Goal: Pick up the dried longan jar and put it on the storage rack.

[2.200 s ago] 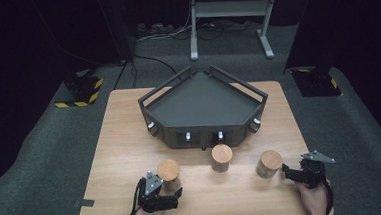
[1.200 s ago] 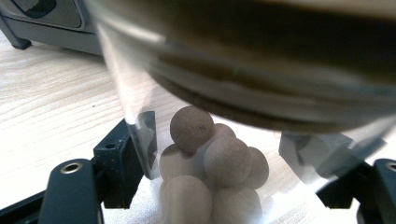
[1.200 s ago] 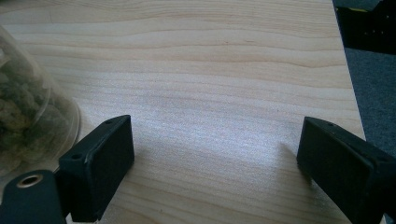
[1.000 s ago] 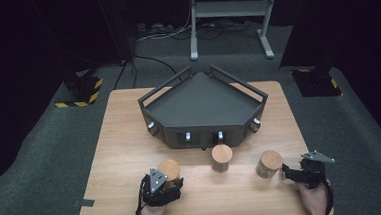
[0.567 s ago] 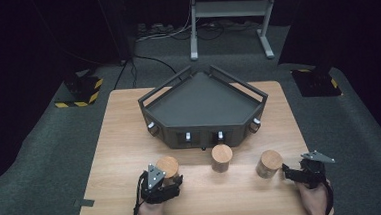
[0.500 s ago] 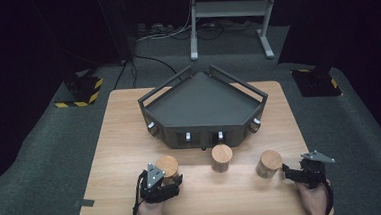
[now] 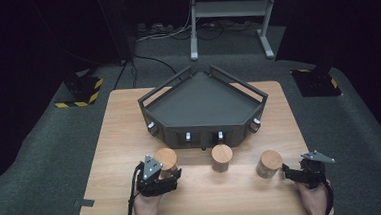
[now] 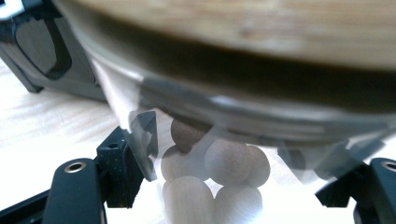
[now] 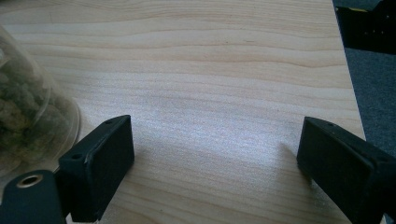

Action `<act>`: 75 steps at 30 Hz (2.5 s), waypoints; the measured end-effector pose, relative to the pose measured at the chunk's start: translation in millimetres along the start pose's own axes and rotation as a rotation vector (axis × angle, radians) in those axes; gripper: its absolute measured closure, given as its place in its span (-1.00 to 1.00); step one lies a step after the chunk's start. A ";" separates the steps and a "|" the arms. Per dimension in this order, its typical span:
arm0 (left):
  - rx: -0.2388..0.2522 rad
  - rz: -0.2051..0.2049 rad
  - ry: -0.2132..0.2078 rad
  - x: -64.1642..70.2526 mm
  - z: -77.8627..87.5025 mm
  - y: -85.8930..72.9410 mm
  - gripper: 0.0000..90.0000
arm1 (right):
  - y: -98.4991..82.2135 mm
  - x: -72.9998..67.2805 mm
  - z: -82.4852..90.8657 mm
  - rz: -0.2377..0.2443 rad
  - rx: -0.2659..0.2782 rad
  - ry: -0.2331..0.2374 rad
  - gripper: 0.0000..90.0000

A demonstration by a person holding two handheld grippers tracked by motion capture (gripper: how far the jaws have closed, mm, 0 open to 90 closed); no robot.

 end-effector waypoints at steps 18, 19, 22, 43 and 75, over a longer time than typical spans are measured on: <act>-0.031 0.007 -0.044 7.3 -12.4 59.8 -0.42 | 0.0 0.2 -0.1 0.000 0.000 0.002 -0.76; -0.027 0.015 -0.048 7.8 -14.3 63.8 -0.42 | 0.0 0.1 0.0 -0.002 -0.001 0.002 -0.76; -0.030 0.005 -0.055 8.2 -19.6 77.1 -0.42 | 0.0 0.1 0.0 -0.002 0.000 0.002 -0.76; -0.023 0.004 -0.039 -1.4 -40.3 131.2 -0.41 | 0.0 0.1 -0.1 0.000 0.000 0.002 -0.76; 0.018 0.014 0.068 -31.0 -92.7 155.7 -0.41 | 0.0 0.1 -0.1 -0.001 0.000 0.002 -0.77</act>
Point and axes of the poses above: each handheld gripper's, and its own axes: z roughly backward along the jaws, y roughly out of its top, x roughly to its right, the point moved 2 cm from there along -z, roughly forward along the jaws, and after that the axes turned 14 degrees about -y, right-handed, at the moved point
